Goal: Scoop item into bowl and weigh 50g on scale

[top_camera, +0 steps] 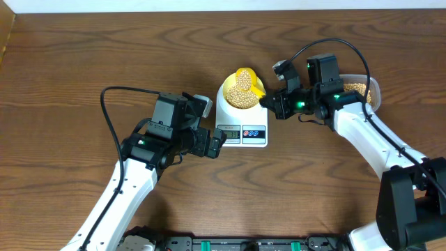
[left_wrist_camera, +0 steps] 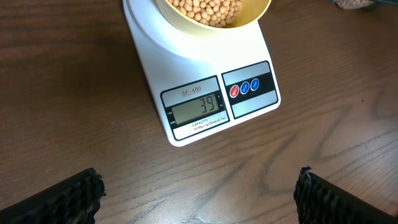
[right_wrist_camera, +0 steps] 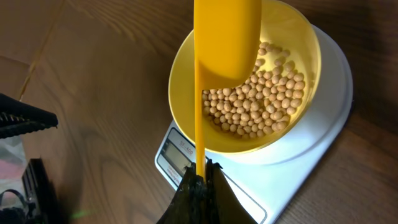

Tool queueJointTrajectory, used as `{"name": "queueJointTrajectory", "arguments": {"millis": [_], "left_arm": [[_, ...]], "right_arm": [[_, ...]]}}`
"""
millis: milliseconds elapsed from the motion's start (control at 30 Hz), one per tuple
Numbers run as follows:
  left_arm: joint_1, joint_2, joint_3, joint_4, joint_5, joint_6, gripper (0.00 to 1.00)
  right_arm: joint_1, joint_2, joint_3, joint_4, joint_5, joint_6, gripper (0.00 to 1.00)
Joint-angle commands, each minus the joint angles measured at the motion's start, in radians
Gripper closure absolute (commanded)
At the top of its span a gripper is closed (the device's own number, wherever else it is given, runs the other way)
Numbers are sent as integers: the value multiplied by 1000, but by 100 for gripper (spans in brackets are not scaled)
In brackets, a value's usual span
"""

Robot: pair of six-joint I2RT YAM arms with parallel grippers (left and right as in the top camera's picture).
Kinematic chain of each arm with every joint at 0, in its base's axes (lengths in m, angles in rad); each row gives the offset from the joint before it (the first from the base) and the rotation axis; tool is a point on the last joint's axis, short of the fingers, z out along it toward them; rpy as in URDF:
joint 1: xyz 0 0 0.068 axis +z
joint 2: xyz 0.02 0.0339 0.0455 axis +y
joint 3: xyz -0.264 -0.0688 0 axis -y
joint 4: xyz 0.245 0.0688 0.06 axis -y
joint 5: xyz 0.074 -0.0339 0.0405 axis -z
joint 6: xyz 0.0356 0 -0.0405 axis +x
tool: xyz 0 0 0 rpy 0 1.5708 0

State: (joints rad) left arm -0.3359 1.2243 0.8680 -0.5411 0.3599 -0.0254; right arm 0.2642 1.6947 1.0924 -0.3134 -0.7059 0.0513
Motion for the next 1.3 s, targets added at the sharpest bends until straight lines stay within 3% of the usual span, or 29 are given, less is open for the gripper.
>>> {"name": "queueJointTrajectory", "arguments": {"millis": [0, 1267], "left_arm": [[-2, 4, 2, 1, -10, 3, 0], [-2, 4, 2, 1, -10, 3, 0]], "right_arm": [[4, -6, 3, 5, 1, -27, 99], [5, -6, 3, -21, 74, -154, 99]]}}
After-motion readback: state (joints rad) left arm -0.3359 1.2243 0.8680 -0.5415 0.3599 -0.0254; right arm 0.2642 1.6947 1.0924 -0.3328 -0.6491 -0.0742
